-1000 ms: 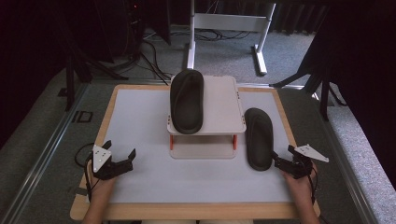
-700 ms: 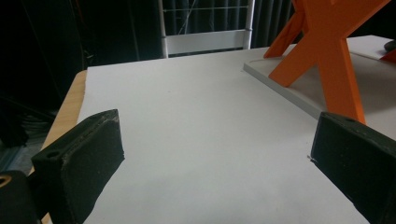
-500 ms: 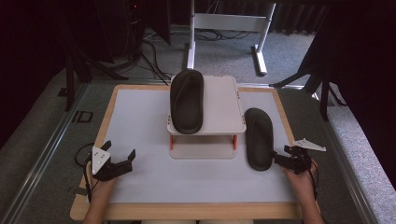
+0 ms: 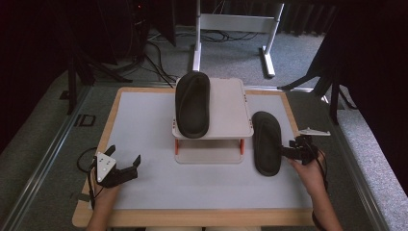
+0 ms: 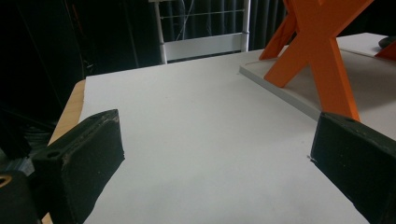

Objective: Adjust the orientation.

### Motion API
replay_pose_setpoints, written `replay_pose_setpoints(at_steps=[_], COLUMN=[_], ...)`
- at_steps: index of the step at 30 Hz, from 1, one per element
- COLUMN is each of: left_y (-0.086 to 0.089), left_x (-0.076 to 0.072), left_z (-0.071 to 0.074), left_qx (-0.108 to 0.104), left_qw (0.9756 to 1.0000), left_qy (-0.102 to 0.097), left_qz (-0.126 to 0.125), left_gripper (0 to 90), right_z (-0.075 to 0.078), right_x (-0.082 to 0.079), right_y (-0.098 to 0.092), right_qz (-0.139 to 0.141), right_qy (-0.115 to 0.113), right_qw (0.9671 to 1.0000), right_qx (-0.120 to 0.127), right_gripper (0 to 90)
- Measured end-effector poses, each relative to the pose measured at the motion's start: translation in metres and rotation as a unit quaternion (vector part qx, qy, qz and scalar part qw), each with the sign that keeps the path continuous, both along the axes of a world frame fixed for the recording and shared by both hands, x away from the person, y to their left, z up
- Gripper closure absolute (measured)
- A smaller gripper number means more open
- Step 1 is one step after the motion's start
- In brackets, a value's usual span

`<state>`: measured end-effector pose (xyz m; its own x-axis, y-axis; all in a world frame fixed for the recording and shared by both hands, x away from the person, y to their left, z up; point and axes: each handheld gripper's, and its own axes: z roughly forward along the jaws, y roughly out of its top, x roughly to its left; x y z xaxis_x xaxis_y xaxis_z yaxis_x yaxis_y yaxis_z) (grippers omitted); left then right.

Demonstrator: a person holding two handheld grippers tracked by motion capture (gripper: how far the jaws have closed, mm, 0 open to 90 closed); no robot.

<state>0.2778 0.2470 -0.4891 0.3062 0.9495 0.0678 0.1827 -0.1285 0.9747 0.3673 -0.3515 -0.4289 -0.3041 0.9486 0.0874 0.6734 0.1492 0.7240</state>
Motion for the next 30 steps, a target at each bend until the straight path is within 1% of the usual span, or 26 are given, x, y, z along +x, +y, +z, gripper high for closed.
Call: replay_pose_setpoints(at_steps=[4, 6, 9, 11, 13, 16, 18, 19, 20, 22, 24, 26, 27, 30], left_y=[0.001, 0.001, 0.000, 0.000, 0.001, 0.001, 0.001, 0.000, 0.000, 0.001, 0.001, 0.001, 0.001, 0.001], left_x=[0.000, 0.000, -0.001, -0.001, -0.001, -0.001, -0.001, -0.001, -0.001, -0.001, -0.001, -0.001, -0.001, 0.000], left_z=[0.000, 0.000, 0.000, 0.000, 0.000, 0.000, 0.000, 0.000, 0.000, 0.000, 0.000, 0.000, 0.000, 0.000], left_qx=[-0.007, -0.003, 0.001, -0.001, -0.005, -0.004, -0.002, -0.001, -0.001, -0.003, -0.004, -0.004, -0.003, -0.003], left_qw=[1.0000, 1.0000, 1.0000, 1.0000, 1.0000, 1.0000, 1.0000, 1.0000, 1.0000, 1.0000, 1.0000, 1.0000, 1.0000, 1.0000], left_qy=[-0.002, -0.003, -0.002, -0.003, -0.004, -0.004, -0.004, -0.004, -0.004, -0.004, -0.003, -0.003, -0.003, -0.002], left_qz=[0.000, -0.001, -0.003, -0.003, -0.003, -0.004, -0.003, -0.003, -0.004, -0.004, -0.005, -0.004, -0.005, -0.005], left_gripper=[2.1, 2.2, 2.2, 2.2, 2.2, 2.2, 2.2, 2.2, 2.2, 2.2, 2.2, 2.2, 2.2, 2.2], right_z=[0.004, 0.005, 0.008, 0.010, 0.011, 0.014, 0.015, 0.015, 0.016, 0.017, 0.019, 0.021, 0.022, 0.026], right_x=[0.014, 0.021, 0.031, 0.037, 0.044, 0.053, 0.058, 0.061, 0.064, 0.069, 0.075, 0.080, 0.082, 0.089], right_y=[0.003, 0.004, 0.008, 0.010, 0.011, 0.010, 0.009, 0.009, 0.009, 0.009, 0.010, 0.011, 0.012, 0.015], right_qz=[0.004, 0.011, 0.014, 0.015, 0.014, 0.005, 0.006, 0.006, 0.006, 0.013, 0.010, 0.006, 0.002, -0.010], right_qy=[0.018, 0.034, 0.047, 0.054, 0.060, 0.072, 0.080, 0.086, 0.090, 0.101, 0.115, 0.127, 0.135, 0.157], right_qw=[0.9998, 0.9994, 0.9987, 0.9982, 0.9975, 0.9965, 0.9960, 0.9954, 0.9949, 0.9936, 0.9918, 0.9904, 0.9893, 0.9864], right_qx=[-0.010, -0.006, -0.017, -0.024, -0.035, -0.042, -0.040, -0.043, -0.046, -0.050, -0.054, -0.054, -0.055, -0.047], right_gripper=[34.5, 36.4, 38.4, 39.9, 42.7, 45.7, 50.2, 51.2, 55.2, 56.8, 58.6, 61.7, 61.8, 63.2])
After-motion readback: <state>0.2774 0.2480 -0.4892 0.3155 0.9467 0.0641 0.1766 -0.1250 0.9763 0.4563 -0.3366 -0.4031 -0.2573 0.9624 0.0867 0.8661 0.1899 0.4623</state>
